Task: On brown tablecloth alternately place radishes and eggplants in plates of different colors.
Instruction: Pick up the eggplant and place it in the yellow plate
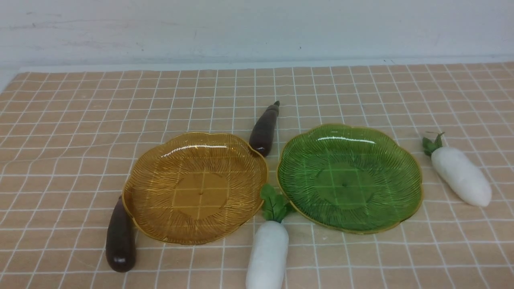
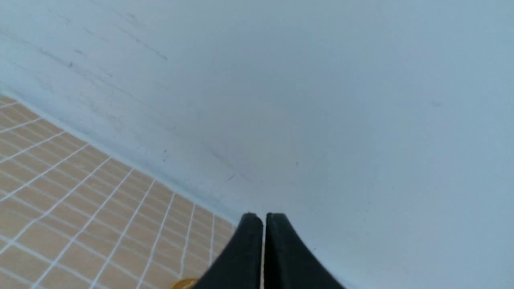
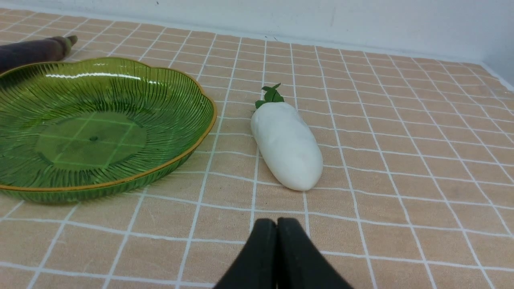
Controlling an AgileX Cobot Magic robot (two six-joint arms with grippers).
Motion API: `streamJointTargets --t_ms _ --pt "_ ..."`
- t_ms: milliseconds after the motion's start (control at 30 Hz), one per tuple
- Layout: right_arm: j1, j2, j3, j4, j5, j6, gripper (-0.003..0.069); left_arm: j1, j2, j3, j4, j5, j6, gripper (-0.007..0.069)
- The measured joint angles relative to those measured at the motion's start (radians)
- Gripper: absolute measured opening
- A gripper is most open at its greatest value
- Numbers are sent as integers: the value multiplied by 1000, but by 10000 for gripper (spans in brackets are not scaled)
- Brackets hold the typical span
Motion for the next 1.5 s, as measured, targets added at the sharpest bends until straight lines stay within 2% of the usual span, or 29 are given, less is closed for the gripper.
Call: streamJointTargets --t_ms 100,133,233,300,333,367,400,467,567,700,800,900,933,1067,1133,1233,1267,1500 --pt "0 0 2 48 -68 30 -15 0 10 -114 -8 95 7 -3" --pt "0 0 3 90 -138 58 -15 0 26 -148 -8 128 17 -3" --pt "0 0 4 188 -247 125 -15 0 136 -317 0 325 67 -3" --pt "0 0 4 222 -281 160 -15 0 186 -364 8 392 81 -3" --pt "0 0 4 286 -338 211 -15 0 270 -443 27 517 91 -3" --pt "0 0 4 294 -343 216 -15 0 300 -453 35 535 92 -3" --pt "0 0 4 337 -359 240 -15 0 397 -513 63 664 94 -3" --pt "0 0 4 369 -380 255 -15 0 564 -599 123 825 92 -3" --pt "0 0 4 377 -381 252 -15 0 780 -660 216 951 87 -3" --pt "0 0 4 410 -383 253 -15 0 1044 -717 298 1000 82 -3" --pt "1 0 -11 418 -297 254 -15 0 1158 -744 308 988 89 -3" --pt "1 36 -146 415 -19 234 -15 0 1250 -756 326 944 117 -3" --pt "1 48 -166 413 7 224 -15 0 1255 -756 328 941 119 -3" --pt "1 239 -377 411 268 99 -15 0 1332 -758 336 870 190 6" --pt "1 306 -429 411 327 47 -15 0 1350 -759 336 852 201 22" --pt "1 396 -501 414 394 -25 -15 0 1390 -762 334 808 221 84" --pt "1 415 -509 418 397 -38 -15 0 1405 -762 334 791 223 127" --pt "1 442 -512 442 389 -58 -15 0 1534 -763 334 740 225 526"
